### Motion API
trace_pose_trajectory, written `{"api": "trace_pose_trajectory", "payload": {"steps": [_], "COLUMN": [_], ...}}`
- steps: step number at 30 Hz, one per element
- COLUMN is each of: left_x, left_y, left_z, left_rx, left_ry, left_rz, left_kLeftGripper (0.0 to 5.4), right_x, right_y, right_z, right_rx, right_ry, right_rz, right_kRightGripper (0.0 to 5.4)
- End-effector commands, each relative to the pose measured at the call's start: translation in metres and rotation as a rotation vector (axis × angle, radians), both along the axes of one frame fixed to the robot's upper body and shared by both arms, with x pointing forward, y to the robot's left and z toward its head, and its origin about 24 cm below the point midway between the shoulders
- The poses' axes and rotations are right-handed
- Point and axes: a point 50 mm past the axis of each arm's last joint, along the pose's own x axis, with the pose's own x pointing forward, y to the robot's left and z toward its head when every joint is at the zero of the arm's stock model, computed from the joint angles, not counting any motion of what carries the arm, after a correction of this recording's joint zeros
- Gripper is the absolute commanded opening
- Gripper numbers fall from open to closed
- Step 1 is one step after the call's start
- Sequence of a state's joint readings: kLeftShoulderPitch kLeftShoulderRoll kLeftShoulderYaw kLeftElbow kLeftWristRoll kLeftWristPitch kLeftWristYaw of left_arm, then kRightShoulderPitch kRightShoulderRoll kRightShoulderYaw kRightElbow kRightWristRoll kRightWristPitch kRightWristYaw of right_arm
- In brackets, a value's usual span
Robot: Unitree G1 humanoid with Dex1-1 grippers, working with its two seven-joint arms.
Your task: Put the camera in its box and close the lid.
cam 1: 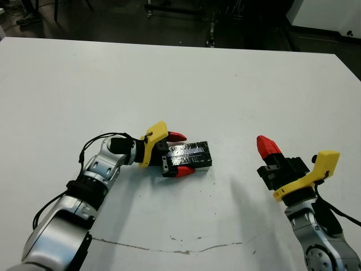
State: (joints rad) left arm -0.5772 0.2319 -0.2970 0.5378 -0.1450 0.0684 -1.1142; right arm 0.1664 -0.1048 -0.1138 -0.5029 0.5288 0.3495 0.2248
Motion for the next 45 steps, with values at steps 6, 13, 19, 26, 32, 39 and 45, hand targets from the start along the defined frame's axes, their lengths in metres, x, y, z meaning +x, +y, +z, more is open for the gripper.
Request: {"api": "trace_pose_trajectory", "payload": {"steps": [6,13,19,26,32,39,45], "left_x": [-0.018,-0.029,-0.033,-0.029,-0.027,-0.029,-0.033], "left_y": [0.038,0.056,0.063,0.073,0.092,0.106,0.096], "left_z": [0.006,0.022,0.028,0.036,0.057,0.077,0.077], "left_rx": [-0.012,0.009,0.029,-0.015,0.014,-0.019,-0.238], "left_ry": [0.117,0.111,0.090,0.054,-0.024,-0.039,0.001], "left_rz": [0.049,0.057,0.077,0.130,0.241,0.318,0.458], "left_kLeftGripper": [5.39,5.39,5.39,5.39,5.39,5.39,5.32], "right_x": [0.001,0.002,0.002,0.002,0.001,0.001,0.001], "right_y": [-0.002,-0.002,-0.001,-0.001,-0.001,0.000,0.000], "right_z": [0.001,0.002,0.002,0.002,0.002,0.001,0.001], "right_rx": [-0.008,-0.012,-0.013,-0.017,-0.012,-0.011,-0.007], "right_ry": [0.005,0.003,0.004,0.002,0.005,0.007,0.011], "right_rz": [-0.001,0.002,0.000,-0.003,-0.005,-0.003,-0.005], "right_kRightGripper": [0.00,0.00,0.00,0.00,0.00,0.00,0.00]}}
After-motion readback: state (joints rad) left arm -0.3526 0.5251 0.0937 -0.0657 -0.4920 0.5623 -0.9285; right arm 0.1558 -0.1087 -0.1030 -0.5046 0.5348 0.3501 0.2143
